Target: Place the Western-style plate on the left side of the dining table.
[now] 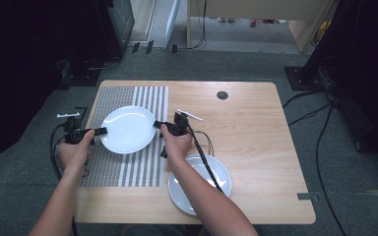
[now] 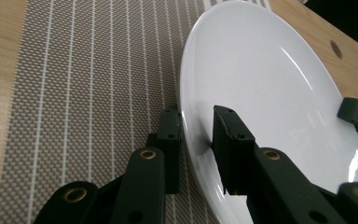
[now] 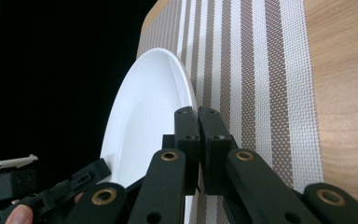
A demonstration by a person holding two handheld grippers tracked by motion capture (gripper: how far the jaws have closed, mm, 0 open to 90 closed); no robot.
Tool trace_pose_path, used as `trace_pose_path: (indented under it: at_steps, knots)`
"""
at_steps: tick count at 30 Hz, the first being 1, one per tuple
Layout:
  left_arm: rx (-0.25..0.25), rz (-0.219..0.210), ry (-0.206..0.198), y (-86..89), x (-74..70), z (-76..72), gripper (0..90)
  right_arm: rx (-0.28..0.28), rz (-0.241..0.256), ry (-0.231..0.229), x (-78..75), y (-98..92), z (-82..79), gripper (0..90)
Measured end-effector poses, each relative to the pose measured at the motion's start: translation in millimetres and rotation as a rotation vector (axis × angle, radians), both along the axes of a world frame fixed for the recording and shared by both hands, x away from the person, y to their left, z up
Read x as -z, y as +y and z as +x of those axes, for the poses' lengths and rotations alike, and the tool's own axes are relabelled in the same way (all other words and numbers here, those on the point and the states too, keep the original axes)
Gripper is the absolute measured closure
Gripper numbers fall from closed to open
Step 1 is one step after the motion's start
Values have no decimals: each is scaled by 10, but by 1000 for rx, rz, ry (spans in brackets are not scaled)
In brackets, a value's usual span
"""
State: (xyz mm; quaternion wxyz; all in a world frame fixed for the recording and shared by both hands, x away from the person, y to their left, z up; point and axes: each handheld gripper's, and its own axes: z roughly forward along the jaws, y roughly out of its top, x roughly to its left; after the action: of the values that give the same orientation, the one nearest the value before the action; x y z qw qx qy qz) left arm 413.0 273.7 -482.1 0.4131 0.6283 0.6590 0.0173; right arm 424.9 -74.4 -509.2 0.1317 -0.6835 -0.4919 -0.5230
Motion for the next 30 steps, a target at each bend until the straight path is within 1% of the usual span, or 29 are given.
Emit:
trace_pose_path:
  at_steps: [3, 5, 7, 9, 11, 13, 16, 18, 21, 25, 27, 30]
  knots:
    - [-7, -14, 19, 15, 44, 86, 747, 14, 1, 4, 37, 26, 52, 886]
    - [-7, 4, 29, 7, 56, 133, 746, 20, -3, 13, 49, 36, 79, 886]
    - [-14, 6, 31, 6, 56, 168, 746, 27, -16, 13, 68, 53, 109, 886]
    - [-26, 13, 27, 3, 42, 193, 748, 33, -17, 18, 81, 71, 132, 886]
    - [-32, 15, 25, 8, 21, 214, 753, 33, -22, 11, 103, 88, 147, 886]
    - [-25, 25, 28, 13, 1, 239, 760, 28, -23, 13, 132, 90, 159, 885]
    - [-16, 53, 44, -6, 3, 275, 761, 28, -19, 21, 171, 92, 174, 883]
    - [-19, 60, 54, -19, 25, 300, 758, 35, -30, 15, 189, 101, 182, 882]
    - [-23, 68, 64, -25, 52, 326, 757, 40, -39, 20, 217, 110, 198, 881]
    - [-25, 64, 66, -28, 59, 330, 757, 21, -51, 34, 244, 111, 230, 877]
    - [-19, 70, 68, -26, 68, 332, 757, 8, -54, 38, 258, 99, 249, 876]
    - [-26, 80, 72, -28, 87, 339, 745, -5, -47, 37, 277, 97, 270, 876]
